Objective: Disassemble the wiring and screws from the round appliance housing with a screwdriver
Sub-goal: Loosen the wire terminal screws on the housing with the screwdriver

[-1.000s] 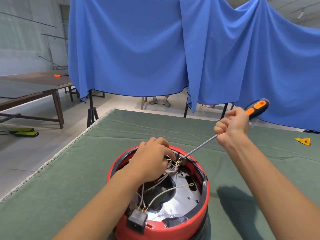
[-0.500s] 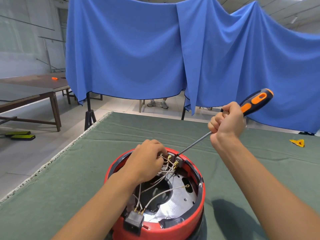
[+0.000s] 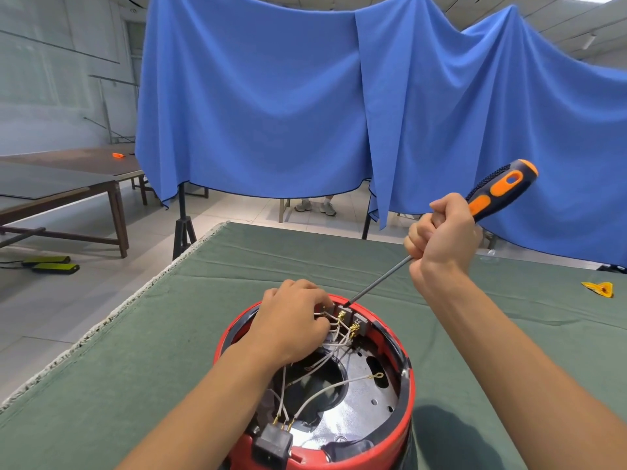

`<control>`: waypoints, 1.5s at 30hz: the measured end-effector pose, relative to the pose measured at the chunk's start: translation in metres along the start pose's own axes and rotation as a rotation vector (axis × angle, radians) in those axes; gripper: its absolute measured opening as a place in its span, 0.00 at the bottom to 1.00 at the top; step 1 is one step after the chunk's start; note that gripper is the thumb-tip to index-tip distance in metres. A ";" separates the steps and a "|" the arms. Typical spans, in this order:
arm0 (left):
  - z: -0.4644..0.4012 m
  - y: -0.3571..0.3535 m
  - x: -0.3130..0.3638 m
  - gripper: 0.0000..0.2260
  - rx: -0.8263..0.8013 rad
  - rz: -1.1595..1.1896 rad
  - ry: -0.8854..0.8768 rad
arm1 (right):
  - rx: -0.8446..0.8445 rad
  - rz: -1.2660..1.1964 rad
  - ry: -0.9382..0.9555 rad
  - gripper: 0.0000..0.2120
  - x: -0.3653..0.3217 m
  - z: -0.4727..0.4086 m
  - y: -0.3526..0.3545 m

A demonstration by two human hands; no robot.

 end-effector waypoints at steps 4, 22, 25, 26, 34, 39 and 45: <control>-0.001 0.000 0.000 0.15 -0.003 -0.003 -0.007 | -0.030 0.042 0.027 0.20 0.002 0.003 -0.004; -0.005 -0.005 -0.008 0.19 -0.024 -0.081 0.008 | -0.253 0.563 0.303 0.15 -0.009 0.036 -0.046; -0.005 -0.007 -0.010 0.23 -0.051 -0.096 0.009 | -0.209 0.729 0.315 0.15 -0.011 0.029 -0.044; -0.005 -0.007 -0.010 0.22 -0.056 -0.094 0.006 | -0.180 0.780 0.309 0.13 -0.012 0.024 -0.042; -0.008 -0.005 -0.013 0.20 -0.037 -0.047 0.028 | 0.081 0.863 0.157 0.13 -0.005 -0.018 -0.018; -0.012 -0.004 -0.016 0.19 -0.028 -0.018 0.040 | 0.164 0.703 0.108 0.12 0.010 -0.041 -0.002; -0.014 -0.005 -0.019 0.20 -0.024 -0.020 0.017 | 0.188 0.659 0.009 0.08 0.030 -0.063 0.002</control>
Point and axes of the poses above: each hand's wrist, its own z-axis away from the middle knuckle, its own y-axis out of the back of the hand, x = y × z, the point moved 5 cm from there along -z, towards the middle knuckle, and after that the axes turned 11 degrees about z, right-handed, at the moved point
